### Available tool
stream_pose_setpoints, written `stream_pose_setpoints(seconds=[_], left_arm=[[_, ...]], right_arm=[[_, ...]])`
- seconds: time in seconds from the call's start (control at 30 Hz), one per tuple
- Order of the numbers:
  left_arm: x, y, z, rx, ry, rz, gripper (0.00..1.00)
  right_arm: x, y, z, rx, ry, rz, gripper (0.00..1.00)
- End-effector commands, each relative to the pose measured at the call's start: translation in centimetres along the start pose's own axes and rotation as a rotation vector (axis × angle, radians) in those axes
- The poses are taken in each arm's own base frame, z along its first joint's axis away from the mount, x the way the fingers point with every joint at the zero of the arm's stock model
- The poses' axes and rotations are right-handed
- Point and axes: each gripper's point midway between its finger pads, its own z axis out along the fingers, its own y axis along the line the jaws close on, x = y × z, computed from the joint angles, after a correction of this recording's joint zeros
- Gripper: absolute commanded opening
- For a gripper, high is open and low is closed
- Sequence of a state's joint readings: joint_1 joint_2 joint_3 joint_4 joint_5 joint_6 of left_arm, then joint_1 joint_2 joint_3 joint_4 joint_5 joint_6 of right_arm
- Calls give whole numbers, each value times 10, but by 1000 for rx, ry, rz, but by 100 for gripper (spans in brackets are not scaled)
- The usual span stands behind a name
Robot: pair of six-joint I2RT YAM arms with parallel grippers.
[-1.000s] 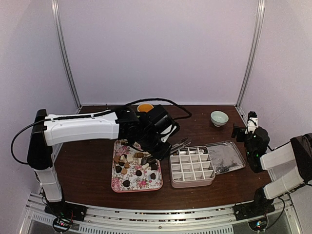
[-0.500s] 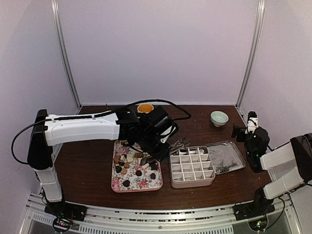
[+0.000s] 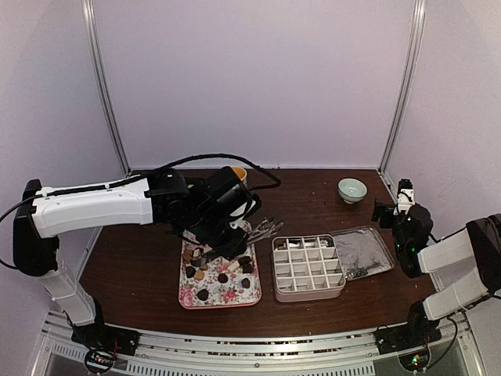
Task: Pack the chocolate
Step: Place the fake chocolate in the empty pocket of the box, then pick up the fake chocolate from the plate.
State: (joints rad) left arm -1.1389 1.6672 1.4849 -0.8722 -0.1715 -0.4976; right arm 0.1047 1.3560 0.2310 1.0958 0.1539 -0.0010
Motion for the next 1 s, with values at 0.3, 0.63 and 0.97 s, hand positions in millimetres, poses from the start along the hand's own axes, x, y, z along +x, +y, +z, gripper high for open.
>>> stream_pose_setpoints(seconds=[0.3,0.63,0.97], left_arm=[[53,14,-2,-33,170,15,34],[66,4,-13,27,192,22,34],[92,4,-27,2,256,23,34]], right_arm=[[-5,-3,3,15,-13,4,100],[-5,-4,3,15,-12,4,100],[-5,-3,3,15,-12,4,100]])
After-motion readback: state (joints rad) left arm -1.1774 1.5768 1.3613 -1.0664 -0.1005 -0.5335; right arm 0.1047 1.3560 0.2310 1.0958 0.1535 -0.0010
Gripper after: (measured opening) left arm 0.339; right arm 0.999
